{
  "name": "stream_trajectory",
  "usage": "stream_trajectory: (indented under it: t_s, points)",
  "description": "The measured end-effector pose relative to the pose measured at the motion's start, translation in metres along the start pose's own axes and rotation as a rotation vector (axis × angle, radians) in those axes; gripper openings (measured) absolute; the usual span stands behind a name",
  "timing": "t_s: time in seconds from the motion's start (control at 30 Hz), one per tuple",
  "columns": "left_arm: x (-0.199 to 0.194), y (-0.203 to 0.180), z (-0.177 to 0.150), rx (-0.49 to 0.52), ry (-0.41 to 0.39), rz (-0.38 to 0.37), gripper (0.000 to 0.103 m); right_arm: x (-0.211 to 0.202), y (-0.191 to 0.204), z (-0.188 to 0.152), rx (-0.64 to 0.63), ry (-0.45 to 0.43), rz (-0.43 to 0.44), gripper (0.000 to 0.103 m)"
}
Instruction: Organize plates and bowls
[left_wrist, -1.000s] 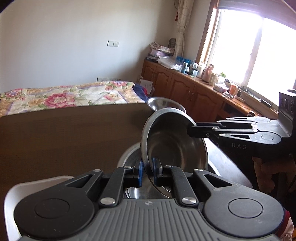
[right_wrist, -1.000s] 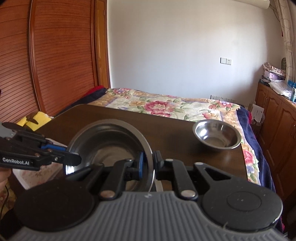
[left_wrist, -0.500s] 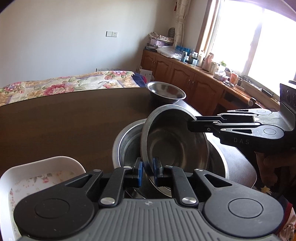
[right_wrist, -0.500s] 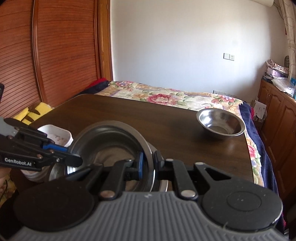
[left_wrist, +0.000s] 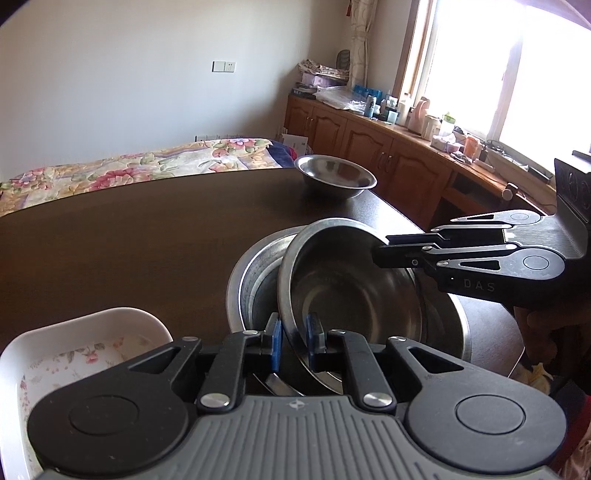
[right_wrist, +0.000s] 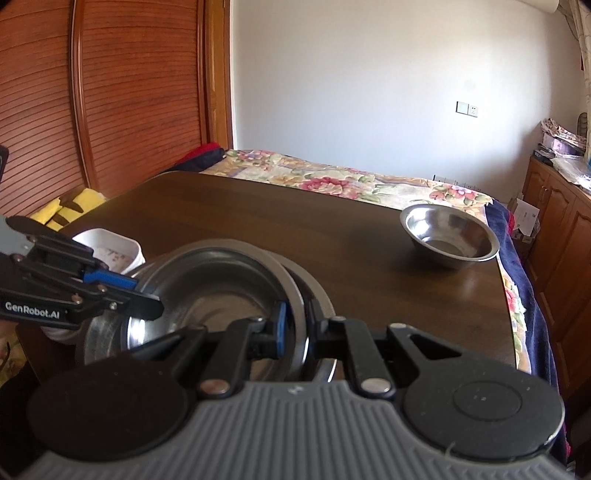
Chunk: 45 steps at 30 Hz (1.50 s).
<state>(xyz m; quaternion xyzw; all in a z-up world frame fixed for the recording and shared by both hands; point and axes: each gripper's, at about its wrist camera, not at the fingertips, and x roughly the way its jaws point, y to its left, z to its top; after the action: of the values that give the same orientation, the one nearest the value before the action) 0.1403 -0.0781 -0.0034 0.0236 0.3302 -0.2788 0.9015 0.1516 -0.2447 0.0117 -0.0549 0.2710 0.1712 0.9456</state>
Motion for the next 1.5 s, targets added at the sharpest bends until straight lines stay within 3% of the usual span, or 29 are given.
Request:
stream_trajectory:
  t_s: [0.47, 1.0, 1.5]
  points:
    - [-0.003, 0.004, 0.0, -0.023, -0.035, 0.034, 0.028, 0.006, 0.01, -0.001, -0.109, 0.029, 0.005, 0.014]
    - [-0.015, 0.0, 0.0, -0.021, -0.083, 0.048, 0.036, 0.011, 0.016, 0.002, -0.162, 0.069, 0.002, 0.014]
    - [-0.013, -0.001, 0.012, -0.003, -0.097, 0.075, 0.037, -0.003, 0.002, 0.015, -0.095, -0.032, -0.007, 0.014]
